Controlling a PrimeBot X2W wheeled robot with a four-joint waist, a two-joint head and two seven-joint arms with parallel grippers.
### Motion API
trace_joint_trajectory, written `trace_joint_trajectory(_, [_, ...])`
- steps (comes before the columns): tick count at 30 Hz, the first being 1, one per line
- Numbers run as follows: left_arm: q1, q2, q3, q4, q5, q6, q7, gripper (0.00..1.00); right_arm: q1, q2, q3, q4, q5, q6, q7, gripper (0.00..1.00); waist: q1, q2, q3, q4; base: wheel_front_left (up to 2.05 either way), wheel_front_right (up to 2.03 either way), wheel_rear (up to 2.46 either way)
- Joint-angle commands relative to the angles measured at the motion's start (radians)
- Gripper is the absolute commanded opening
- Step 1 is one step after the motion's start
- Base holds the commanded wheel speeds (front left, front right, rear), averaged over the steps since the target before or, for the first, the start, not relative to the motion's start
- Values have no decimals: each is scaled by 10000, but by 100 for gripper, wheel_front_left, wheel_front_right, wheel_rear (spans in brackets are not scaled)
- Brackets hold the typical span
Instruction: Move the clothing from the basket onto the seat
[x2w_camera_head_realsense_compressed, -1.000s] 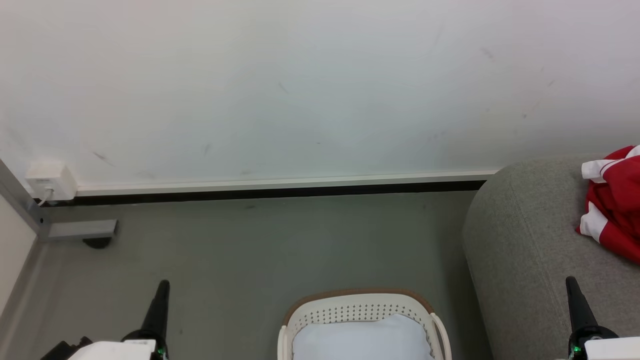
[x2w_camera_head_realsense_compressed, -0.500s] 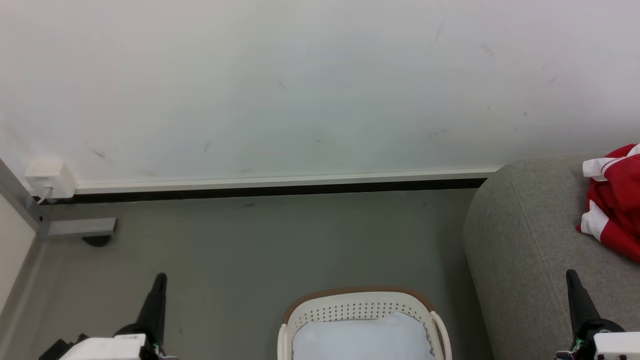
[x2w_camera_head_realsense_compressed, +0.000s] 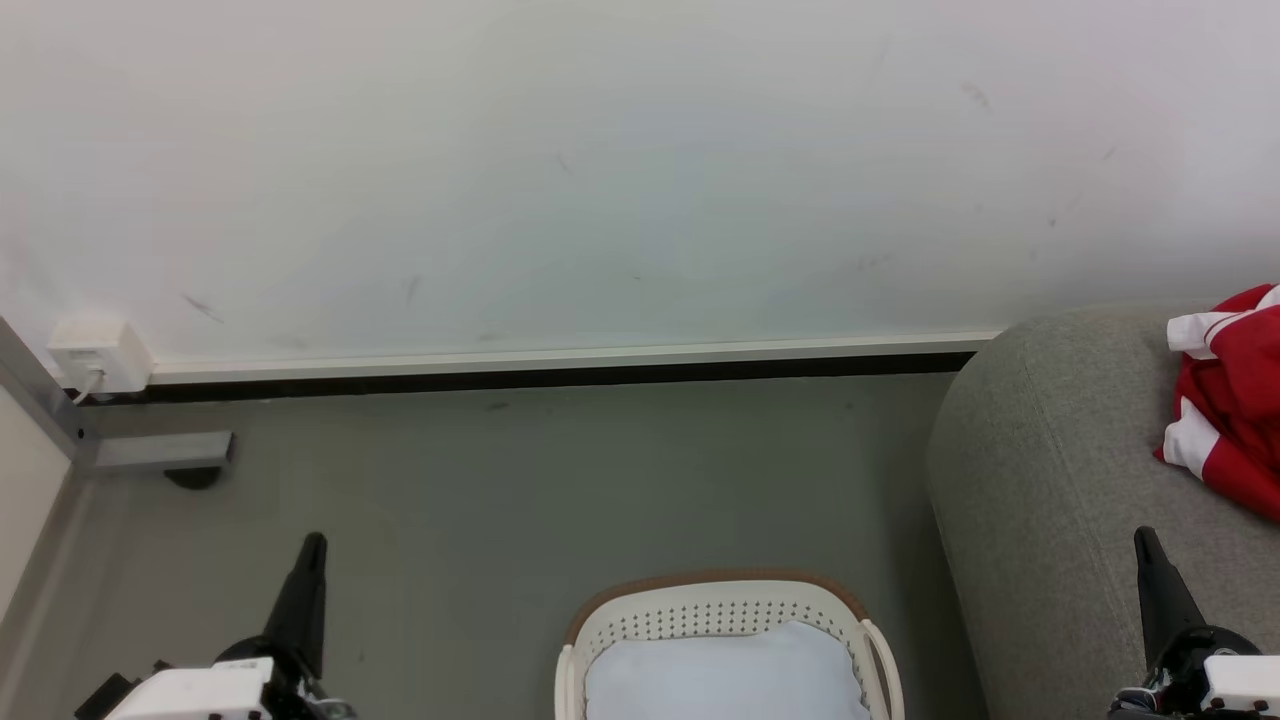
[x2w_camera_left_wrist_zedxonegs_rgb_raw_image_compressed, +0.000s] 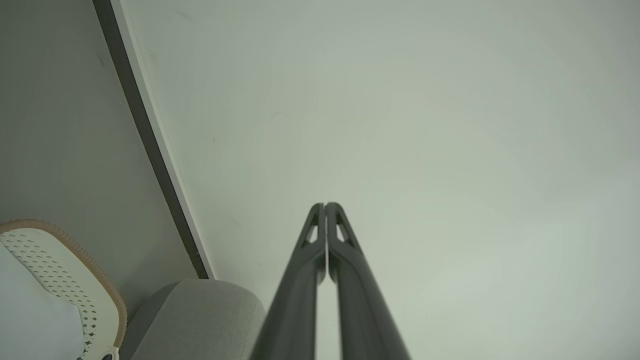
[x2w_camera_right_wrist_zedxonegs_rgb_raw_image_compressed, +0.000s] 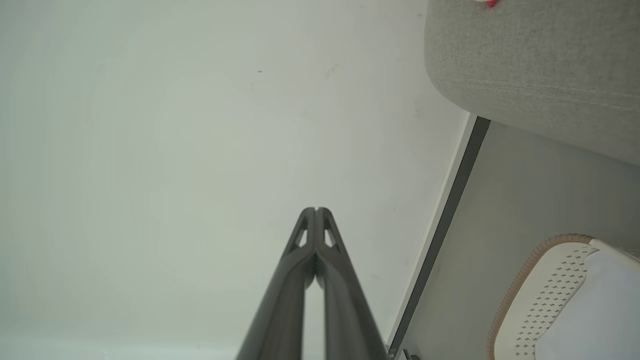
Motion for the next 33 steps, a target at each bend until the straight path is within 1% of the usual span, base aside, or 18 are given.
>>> trace_joint_trajectory(1, [-85, 71, 39, -23, -157, -61, 55, 0, -74, -77, -39, -52, 75, -21, 52, 0, 0, 0, 0, 0, 0, 0, 0])
trace_joint_trajectory(33, [-82, 71, 37, -21, -155, -52, 55, 0, -69, -74, -37, -50, 57, -21, 50, 0, 0, 0, 0, 0, 0, 0, 0])
